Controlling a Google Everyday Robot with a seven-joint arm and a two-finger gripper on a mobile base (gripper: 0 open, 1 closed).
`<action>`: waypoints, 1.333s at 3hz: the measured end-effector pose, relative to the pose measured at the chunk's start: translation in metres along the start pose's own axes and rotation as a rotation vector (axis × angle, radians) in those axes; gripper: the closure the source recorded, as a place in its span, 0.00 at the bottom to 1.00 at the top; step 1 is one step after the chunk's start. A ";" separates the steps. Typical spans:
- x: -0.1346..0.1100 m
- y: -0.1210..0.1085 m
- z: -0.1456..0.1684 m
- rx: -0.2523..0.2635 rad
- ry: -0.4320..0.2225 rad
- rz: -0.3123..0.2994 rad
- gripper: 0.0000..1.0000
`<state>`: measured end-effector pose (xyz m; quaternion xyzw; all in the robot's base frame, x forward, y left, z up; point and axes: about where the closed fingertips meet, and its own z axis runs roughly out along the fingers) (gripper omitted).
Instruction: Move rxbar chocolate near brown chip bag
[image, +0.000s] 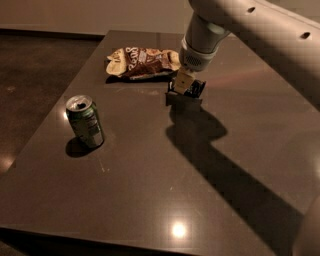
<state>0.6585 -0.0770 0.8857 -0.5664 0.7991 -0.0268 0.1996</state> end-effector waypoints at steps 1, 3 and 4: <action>0.000 0.001 0.001 -0.002 0.000 -0.001 0.36; -0.001 0.002 0.004 -0.006 0.003 -0.003 0.00; -0.001 0.002 0.004 -0.006 0.003 -0.003 0.00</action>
Offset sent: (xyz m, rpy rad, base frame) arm 0.0000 0.0006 -0.0005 -0.0002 0.0010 0.0013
